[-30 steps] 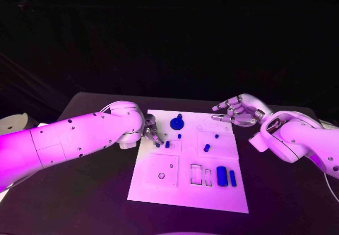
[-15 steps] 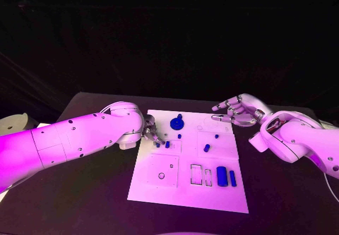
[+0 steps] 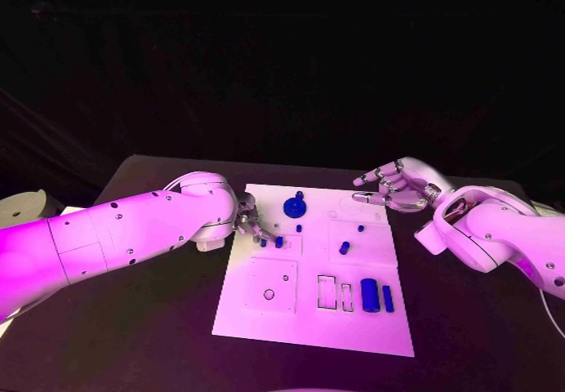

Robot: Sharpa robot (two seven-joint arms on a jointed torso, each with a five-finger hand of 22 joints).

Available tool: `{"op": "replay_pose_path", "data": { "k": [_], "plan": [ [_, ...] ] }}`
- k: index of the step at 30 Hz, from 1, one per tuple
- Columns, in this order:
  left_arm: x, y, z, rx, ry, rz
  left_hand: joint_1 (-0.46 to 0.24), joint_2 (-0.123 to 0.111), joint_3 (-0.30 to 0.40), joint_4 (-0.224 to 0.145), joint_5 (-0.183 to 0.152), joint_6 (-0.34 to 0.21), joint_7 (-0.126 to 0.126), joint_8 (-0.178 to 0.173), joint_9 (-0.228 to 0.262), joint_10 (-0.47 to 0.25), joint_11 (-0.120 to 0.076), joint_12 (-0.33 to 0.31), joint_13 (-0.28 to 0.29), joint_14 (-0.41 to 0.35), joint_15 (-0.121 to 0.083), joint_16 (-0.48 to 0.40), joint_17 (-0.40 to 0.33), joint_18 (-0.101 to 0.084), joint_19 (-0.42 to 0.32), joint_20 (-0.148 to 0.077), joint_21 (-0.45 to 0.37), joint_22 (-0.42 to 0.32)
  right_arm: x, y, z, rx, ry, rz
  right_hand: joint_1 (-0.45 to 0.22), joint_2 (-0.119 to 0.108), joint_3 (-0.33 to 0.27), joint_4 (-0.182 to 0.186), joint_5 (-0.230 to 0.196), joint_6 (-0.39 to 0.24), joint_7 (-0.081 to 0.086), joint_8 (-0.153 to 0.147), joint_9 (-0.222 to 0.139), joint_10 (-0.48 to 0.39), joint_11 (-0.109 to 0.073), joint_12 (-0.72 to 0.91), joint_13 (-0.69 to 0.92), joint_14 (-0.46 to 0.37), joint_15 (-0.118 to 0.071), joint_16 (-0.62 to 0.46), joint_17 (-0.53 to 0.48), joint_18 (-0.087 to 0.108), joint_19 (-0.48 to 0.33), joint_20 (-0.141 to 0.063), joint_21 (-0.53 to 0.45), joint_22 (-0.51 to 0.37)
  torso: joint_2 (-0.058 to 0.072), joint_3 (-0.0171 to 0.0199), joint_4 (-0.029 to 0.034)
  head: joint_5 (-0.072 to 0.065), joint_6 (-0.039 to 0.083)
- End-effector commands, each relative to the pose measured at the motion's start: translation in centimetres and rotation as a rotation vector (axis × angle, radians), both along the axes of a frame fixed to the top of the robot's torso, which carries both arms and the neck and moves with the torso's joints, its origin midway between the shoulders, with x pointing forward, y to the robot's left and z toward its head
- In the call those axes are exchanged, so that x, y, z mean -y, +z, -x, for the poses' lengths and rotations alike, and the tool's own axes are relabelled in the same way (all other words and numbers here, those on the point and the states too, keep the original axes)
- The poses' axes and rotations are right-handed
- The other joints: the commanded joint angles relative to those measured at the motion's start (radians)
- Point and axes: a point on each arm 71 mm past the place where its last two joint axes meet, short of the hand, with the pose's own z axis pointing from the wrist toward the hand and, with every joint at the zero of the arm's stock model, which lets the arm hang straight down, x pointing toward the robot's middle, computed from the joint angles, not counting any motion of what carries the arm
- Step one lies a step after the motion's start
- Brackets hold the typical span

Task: Assemble the parts on the task board

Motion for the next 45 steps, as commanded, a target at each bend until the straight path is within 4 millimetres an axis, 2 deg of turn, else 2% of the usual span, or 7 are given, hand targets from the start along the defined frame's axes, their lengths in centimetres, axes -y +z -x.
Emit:
{"op": "replay_pose_path", "data": {
  "k": [1,12,16,24,33,37,45],
  "plan": [
    [-0.7,0.0,0.0,0.027,0.073,-0.004,-0.004,0.013,-0.011,0.000,0.001,0.000,0.002,-0.003,0.004,0.003,-0.002,0.004,0.000,0.105,-0.006,0.003,0.263,-0.014,0.089,-0.006,0.004,0.237,-0.1,0.0,0.0,0.003,0.012,0.000,0.002,0.008,-0.007,0.001,0.006,0.007,0.001,0.003,0.001,-0.003,-0.007,-0.003,-0.001,0.068,-0.003,-0.003,0.101,0.017,-0.006,-0.005,-0.005,-0.001,0.000,-0.0001,-0.0001,0.000,0.002],
    [-1.1,1.1,-0.1,0.096,0.149,0.320,0.014,0.058,-0.094,0.002,0.002,-0.152,0.071,-0.109,-0.049,-0.236,0.054,-0.390,-0.352,0.087,0.032,-0.038,0.208,0.055,-0.041,0.028,-0.290,0.002,0.0,0.0,0.0,0.002,0.010,0.001,0.002,0.008,-0.007,0.001,0.006,0.007,0.001,0.003,0.001,-0.003,-0.007,-0.003,-0.001,0.068,-0.003,-0.003,0.101,0.017,-0.006,-0.005,-0.005,-0.001,0.000,0.0001,0.0011,-0.005,0.005],
    [-0.4,1.9,-0.1,0.173,0.101,0.421,0.121,0.056,-0.097,-0.008,0.004,-0.220,0.110,-0.134,-0.097,-0.353,0.094,-0.486,-0.433,-0.058,0.066,-0.356,-0.130,0.147,-0.250,0.058,-0.803,-0.389,0.0,0.0,0.0,0.002,0.009,0.001,0.002,0.008,-0.007,0.001,0.006,0.007,0.001,0.003,0.001,-0.003,-0.007,-0.003,-0.001,0.068,-0.003,-0.003,0.101,0.017,-0.006,-0.005,-0.005,-0.001,0.001,0.0000,0.0012,-0.006,0.006],
    [2.4,3.6,0.0,0.415,-0.185,0.486,0.406,0.049,-0.032,-0.066,0.002,-0.309,0.153,-0.179,-0.207,-0.538,0.144,-0.671,-0.598,-0.259,0.110,-0.808,-0.530,0.156,-0.302,0.099,-1.047,-0.578,0.0,0.0,0.0,0.002,0.008,0.000,0.002,0.008,-0.008,0.002,0.007,0.007,0.001,0.003,0.001,-0.003,-0.007,-0.002,-0.001,0.068,-0.002,-0.002,0.102,0.017,-0.006,-0.005,-0.005,-0.001,0.001,0.0001,-0.0011,-0.015,0.010],
    [5.6,2.9,0.2,0.521,-0.431,0.342,0.499,-0.003,0.031,-0.070,-0.012,-0.198,0.142,-0.288,-0.440,-0.469,0.142,-0.852,-0.853,-0.100,0.096,-0.684,-0.441,0.159,-0.171,0.086,-1.072,-0.628,-0.1,-0.1,-0.1,0.002,0.011,-0.001,0.002,0.008,-0.009,0.002,0.007,0.007,0.001,0.003,0.001,-0.003,-0.007,-0.002,-0.001,0.068,-0.002,-0.002,0.103,0.017,-0.005,-0.005,-0.005,-0.001,0.002,0.0009,-0.0022,-0.020,0.014],
    [6.6,2.0,0.2,0.510,-0.481,0.267,0.495,-0.015,0.043,-0.058,-0.012,-0.140,0.136,-0.323,-0.521,-0.414,0.133,-0.900,-0.941,0.035,0.088,-0.313,-0.107,0.121,-0.033,0.072,-0.796,-0.416,-0.2,-0.1,-0.1,0.002,0.013,-0.001,0.002,0.008,-0.009,0.001,0.007,0.007,0.001,0.003,0.001,-0.003,-0.007,-0.001,0.000,0.068,-0.002,-0.002,0.103,0.017,-0.005,-0.005,-0.004,0.000,0.003,0.0001,-0.0025,-0.023,0.016],
    [7.6,0.7,-0.3,0.474,-0.506,0.167,0.496,-0.016,0.060,-0.055,-0.011,-0.088,0.129,-0.347,-0.581,-0.370,0.129,-0.944,-1.008,0.039,0.083,-0.302,-0.134,0.099,0.009,0.064,-0.634,-0.281,-0.3,-0.1,-0.1,0.003,0.016,-0.002,0.003,0.009,-0.009,0.001,0.008,0.007,0.001,0.003,0.001,-0.003,-0.007,-0.001,0.000,0.068,-0.003,-0.002,0.103,0.017,-0.005,-0.005,-0.004,0.000,0.003,0.0002,-0.0016,-0.025,0.013]
  ]
}}
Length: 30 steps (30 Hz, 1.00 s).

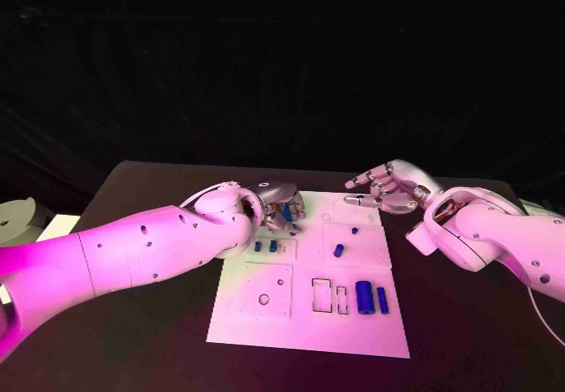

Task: Assemble the parts on the task board

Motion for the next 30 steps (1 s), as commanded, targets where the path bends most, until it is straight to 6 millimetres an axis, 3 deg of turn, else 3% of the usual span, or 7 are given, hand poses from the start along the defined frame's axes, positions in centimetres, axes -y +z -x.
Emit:
{"op": "replay_pose_path", "data": {
  "k": [1,30],
  "plan": [
    [0.3,-0.6,-0.1,0.013,-0.035,-0.114,0.003,-0.007,0.010,-0.001,-0.005,0.015,-0.001,-0.005,-0.011,0.014,0.002,-0.010,-0.013,0.041,-0.006,-0.015,-0.025,-0.020,0.022,-0.001,0.033,0.028,-0.2,0.0,0.0,0.003,0.015,0.000,0.003,0.009,-0.006,-0.002,0.004,0.007,0.001,0.003,0.001,-0.003,-0.007,-0.001,-0.001,0.068,-0.003,-0.002,0.102,0.017,-0.005,-0.005,-0.004,0.000,0.000,-0.0002,0.0000,0.000,-0.002],
    [1.1,-1.8,-0.6,-0.023,-0.022,-0.217,0.041,0.009,0.129,-0.032,-0.003,0.114,-0.013,-0.023,-0.072,0.130,-0.013,-0.077,-0.082,0.034,-0.020,-0.023,-0.111,-0.041,0.035,-0.011,0.181,0.160,-0.4,0.0,0.0,0.003,0.021,-0.001,0.005,0.010,-0.005,-0.002,0.004,0.007,0.001,0.003,0.001,-0.002,-0.007,0.001,0.000,0.068,-0.003,-0.002,0.103,0.017,-0.004,-0.005,-0.004,0.001,-0.002,0.0006,0.0009,-0.001,-0.010]
  ]
}}
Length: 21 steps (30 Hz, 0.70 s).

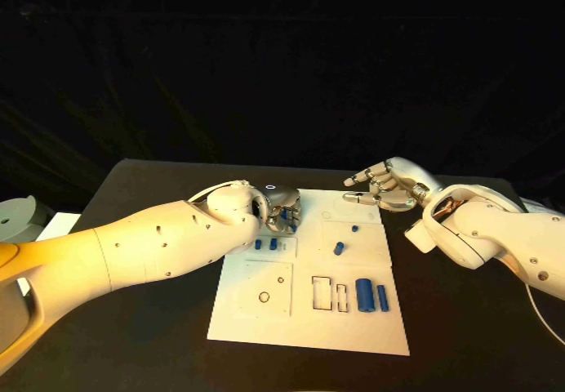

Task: Assemble the parts on the task board

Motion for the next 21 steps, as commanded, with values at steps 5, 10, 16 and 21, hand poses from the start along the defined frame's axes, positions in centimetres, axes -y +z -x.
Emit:
{"op": "replay_pose_path", "data": {
  "k": [5,10,16,21],
  "plan": [
    [0.2,-0.5,0.2,-0.018,-0.017,-0.023,0.023,0.003,0.053,-0.027,-0.007,0.028,-0.002,-0.003,-0.010,0.037,-0.006,-0.014,-0.005,0.030,-0.012,0.012,-0.006,-0.017,0.030,-0.007,0.049,0.043,-0.2,0.0,0.1,0.002,0.017,0.000,0.002,0.007,-0.006,-0.003,0.005,0.007,0.001,0.003,0.002,-0.002,-0.007,0.002,0.001,0.068,-0.003,-0.002,0.104,0.017,-0.004,-0.005,-0.004,0.001,0.000,0.0002,0.0007,-0.001,-0.002],
    [0.0,-0.5,0.0,-0.001,-0.003,-0.006,0.012,-0.001,0.080,-0.041,-0.009,0.055,-0.002,0.001,-0.014,0.064,-0.010,-0.019,-0.004,0.029,-0.014,0.017,-0.011,-0.018,0.028,-0.009,0.058,0.053,-0.2,0.0,0.1,0.002,0.018,0.000,0.002,0.007,-0.006,-0.003,0.005,0.007,0.001,0.003,0.002,-0.002,-0.007,0.002,0.001,0.068,-0.003,-0.002,0.104,0.017,-0.004,-0.005,-0.004,0.001,-0.001,0.0000,0.0009,-0.001,0.001],
    [-0.6,0.2,0.0,0.044,0.017,0.056,-0.010,-0.012,0.120,-0.064,-0.009,0.070,0.003,-0.008,-0.025,0.081,-0.009,-0.040,-0.007,0.028,-0.012,0.024,-0.019,-0.018,0.024,-0.009,0.062,0.060,-0.2,0.0,0.0,0.003,0.017,0.000,0.002,0.007,-0.006,-0.003,0.005,0.007,0.001,0.003,0.002,-0.002,-0.007,0.002,0.001,0.068,-0.003,-0.002,0.104,0.017,-0.004,-0.005,-0.004,0.001,-0.001,-0.0009,0.0007,-0.002,0.004],
    [-1.0,0.8,0.4,0.046,0.029,0.110,-0.027,-0.020,0.136,-0.071,-0.010,0.073,0.005,-0.015,-0.032,0.085,-0.006,-0.053,-0.008,0.027,-0.011,0.027,-0.025,-0.019,0.023,-0.008,0.066,0.066,-0.2,0.0,0.0,0.003,0.016,0.001,0.002,0.007,-0.006,-0.003,0.005,0.007,0.001,0.003,0.002,-0.002,-0.007,0.002,0.001,0.068,-0.003,-0.002,0.104,0.017,-0.004,-0.005,-0.004,0.001,-0.002,0.0000,0.0001,-0.003,0.006]
  ]
}}
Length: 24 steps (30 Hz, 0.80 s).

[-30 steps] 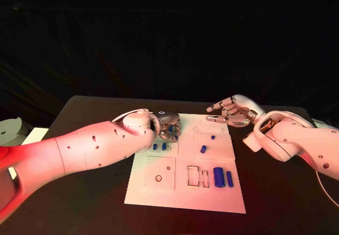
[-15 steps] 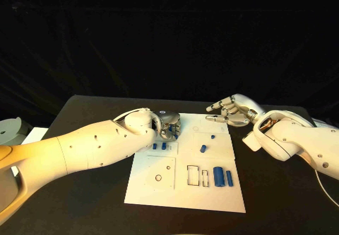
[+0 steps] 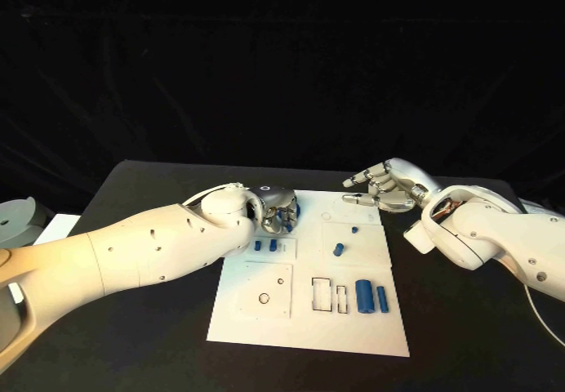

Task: Assemble the parts on the task board

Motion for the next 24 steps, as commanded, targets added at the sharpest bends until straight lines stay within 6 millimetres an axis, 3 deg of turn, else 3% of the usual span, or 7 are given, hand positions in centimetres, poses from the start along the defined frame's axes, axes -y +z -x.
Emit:
{"op": "replay_pose_path", "data": {
  "k": [1,9,24],
  "plan": [
    [-0.1,0.9,0.2,0.020,0.012,0.082,-0.019,0.000,0.009,-0.003,-0.004,0.008,-0.001,-0.008,-0.004,0.008,0.000,-0.007,-0.001,0.027,-0.004,0.004,-0.003,-0.019,0.023,-0.007,0.009,0.004,-0.1,0.0,0.0,0.002,0.014,0.002,0.002,0.007,-0.006,-0.003,0.005,0.007,0.001,0.003,0.002,-0.002,-0.007,0.002,0.001,0.068,-0.003,-0.002,0.103,0.017,-0.004,-0.005,-0.004,0.001,-0.001,0.0005,0.0002,-0.001,0.002],
    [-2.2,1.9,0.8,-0.013,0.058,0.140,-0.042,-0.008,0.020,-0.007,-0.006,0.014,-0.001,-0.013,-0.009,0.013,0.001,-0.018,-0.002,0.025,-0.003,0.006,-0.011,-0.020,0.021,-0.005,0.013,0.010,0.0,0.0,0.0,0.001,0.011,0.003,0.002,0.007,-0.006,-0.003,0.005,0.007,0.001,0.003,0.002,-0.002,-0.007,0.002,0.001,0.068,-0.003,-0.002,0.103,0.017,-0.004,-0.005,-0.004,0.001,-0.001,0.0006,0.0024,-0.002,0.006],
    [-5.1,1.1,0.4,-0.093,0.123,0.077,-0.064,-0.016,0.022,-0.009,-0.007,0.017,-0.003,-0.017,-0.014,0.018,0.001,-0.028,-0.003,0.024,-0.002,0.007,-0.018,-0.020,0.020,-0.004,0.017,0.014,0.1,0.0,0.1,0.000,0.011,0.005,0.002,0.007,-0.006,-0.003,0.005,0.007,0.001,0.003,0.002,-0.002,-0.007,0.002,0.001,0.068,-0.003,-0.002,0.103,0.017,-0.004,-0.005,-0.004,0.001,0.000,-0.0007,0.0017,0.002,0.004]
  ]
}}
